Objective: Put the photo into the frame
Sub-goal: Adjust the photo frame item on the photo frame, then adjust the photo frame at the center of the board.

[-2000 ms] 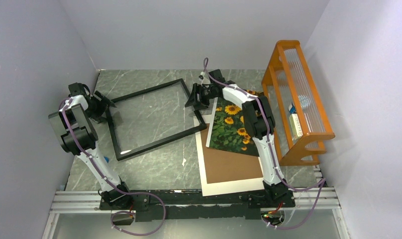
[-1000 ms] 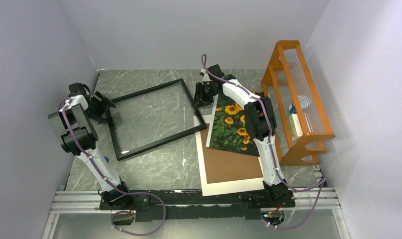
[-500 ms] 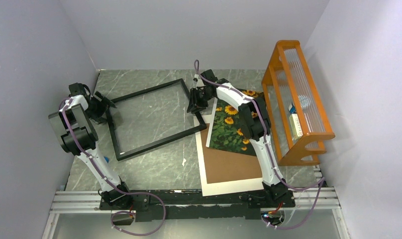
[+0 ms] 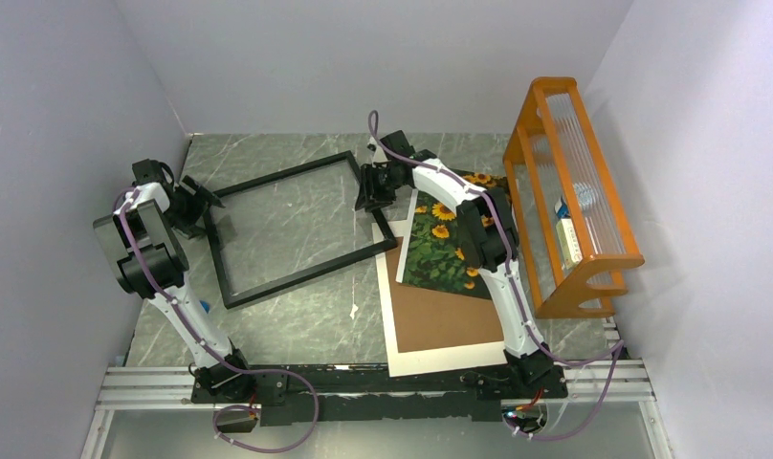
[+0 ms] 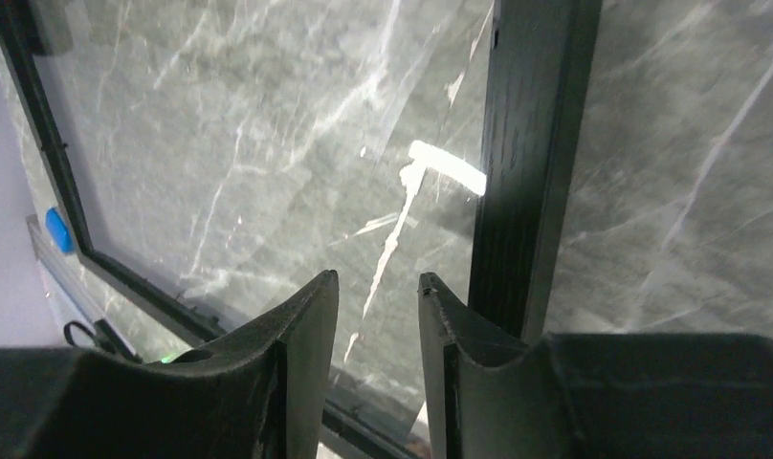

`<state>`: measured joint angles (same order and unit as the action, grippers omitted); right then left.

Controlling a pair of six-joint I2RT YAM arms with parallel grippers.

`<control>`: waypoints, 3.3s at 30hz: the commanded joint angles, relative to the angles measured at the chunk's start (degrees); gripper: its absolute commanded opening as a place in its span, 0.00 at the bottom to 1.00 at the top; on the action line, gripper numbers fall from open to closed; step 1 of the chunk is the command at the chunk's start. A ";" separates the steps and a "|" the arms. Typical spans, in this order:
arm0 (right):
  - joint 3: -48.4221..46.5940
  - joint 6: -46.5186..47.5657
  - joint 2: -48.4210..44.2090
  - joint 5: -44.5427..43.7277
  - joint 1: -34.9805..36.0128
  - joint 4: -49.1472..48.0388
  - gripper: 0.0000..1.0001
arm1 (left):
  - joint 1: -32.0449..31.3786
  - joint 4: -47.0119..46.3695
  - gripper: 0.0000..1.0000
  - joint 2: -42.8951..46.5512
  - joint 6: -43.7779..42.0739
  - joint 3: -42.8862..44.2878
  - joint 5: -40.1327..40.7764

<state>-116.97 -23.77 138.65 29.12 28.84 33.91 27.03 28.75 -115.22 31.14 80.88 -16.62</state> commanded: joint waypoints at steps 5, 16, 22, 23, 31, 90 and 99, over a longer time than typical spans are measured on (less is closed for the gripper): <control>0.95 -3.93 -7.15 -12.50 -1.30 -8.40 0.48 | -0.10 4.17 0.87 1.86 -0.30 -0.86 1.20; 18.80 -4.39 -20.93 -9.94 -4.10 -8.58 0.64 | -0.13 3.36 0.89 1.11 -3.71 12.59 11.61; 32.46 -4.78 -28.14 -1.70 -2.78 -13.69 0.64 | -0.88 -5.73 0.90 0.76 -7.75 14.61 4.11; 34.50 -4.91 -29.24 -0.87 -2.25 -14.65 0.64 | -1.30 -6.59 0.91 -0.44 -9.08 15.95 1.41; 45.99 -5.84 -34.10 1.44 2.87 -17.97 0.59 | -5.67 -2.48 0.91 -16.19 -12.75 36.12 -6.83; 8.71 -15.50 -1.28 -2.01 -1.84 -25.92 0.68 | -0.05 17.74 0.88 5.58 -4.81 -0.78 -13.12; 2.08 -14.92 -5.77 -12.70 -2.65 -11.71 0.73 | 2.23 23.54 0.91 8.48 -2.81 0.25 -2.94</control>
<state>-112.16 -39.00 137.95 23.73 26.55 16.10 27.86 47.62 -110.93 26.20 79.61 -25.43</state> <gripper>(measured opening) 0.717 0.901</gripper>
